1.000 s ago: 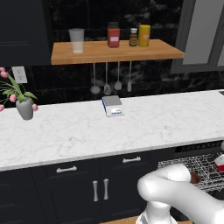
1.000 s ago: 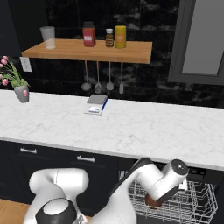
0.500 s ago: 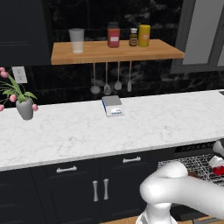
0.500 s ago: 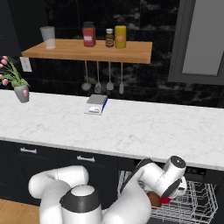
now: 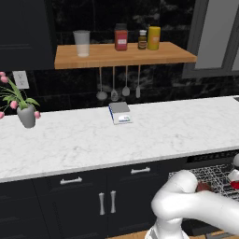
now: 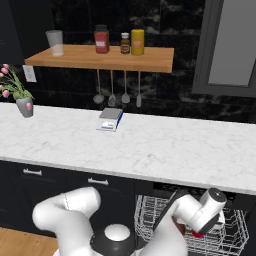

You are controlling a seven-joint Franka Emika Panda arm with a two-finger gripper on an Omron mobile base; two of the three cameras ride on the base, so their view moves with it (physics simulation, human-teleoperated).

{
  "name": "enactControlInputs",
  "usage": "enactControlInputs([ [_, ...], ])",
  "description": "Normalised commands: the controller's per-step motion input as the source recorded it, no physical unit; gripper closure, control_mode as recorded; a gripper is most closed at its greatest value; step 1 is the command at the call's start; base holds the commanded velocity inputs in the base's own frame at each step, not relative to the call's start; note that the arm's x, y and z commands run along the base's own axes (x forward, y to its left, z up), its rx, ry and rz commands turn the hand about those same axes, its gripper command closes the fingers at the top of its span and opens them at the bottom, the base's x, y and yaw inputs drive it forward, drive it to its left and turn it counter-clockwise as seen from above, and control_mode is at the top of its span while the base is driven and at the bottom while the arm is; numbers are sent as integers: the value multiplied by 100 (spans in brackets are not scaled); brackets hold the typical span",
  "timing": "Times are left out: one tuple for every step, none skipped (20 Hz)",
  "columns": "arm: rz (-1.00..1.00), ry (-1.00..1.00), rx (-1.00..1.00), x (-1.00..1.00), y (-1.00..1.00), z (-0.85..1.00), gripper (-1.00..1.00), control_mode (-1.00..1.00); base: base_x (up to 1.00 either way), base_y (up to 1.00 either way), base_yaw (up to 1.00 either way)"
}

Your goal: Pick up the cup and bowl from the counter, place them in the dishwasher, and close the dishwasher door.

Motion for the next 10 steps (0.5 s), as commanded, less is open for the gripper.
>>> enactControlInputs([
  [0, 0, 0, 41, 0, -43, 100, -100, 0, 0, 0],
  [0, 0, 0, 46, 0, -45, 100, -100, 0, 0, 0],
  [0, 0, 0, 50, 0, -41, 100, -100, 0, 0, 0],
  [0, 0, 0, 58, 0, -39, 100, -100, 0, 0, 0],
  [0, 0, 0, 63, 0, -31, 100, -100, 0, 0, 0],
  [0, 0, 0, 63, 0, -27, 100, -100, 0, 0, 0],
  [0, 0, 0, 67, 0, -21, 100, -100, 0, 0, 0],
  [0, 0, 0, 71, 0, -23, 100, -100, 0, 0, 0],
  [0, 0, 0, 61, 0, -29, 100, -100, 0, 0, 0],
  [0, 0, 0, 41, 0, -40, 100, -100, 0, 0, 0],
])
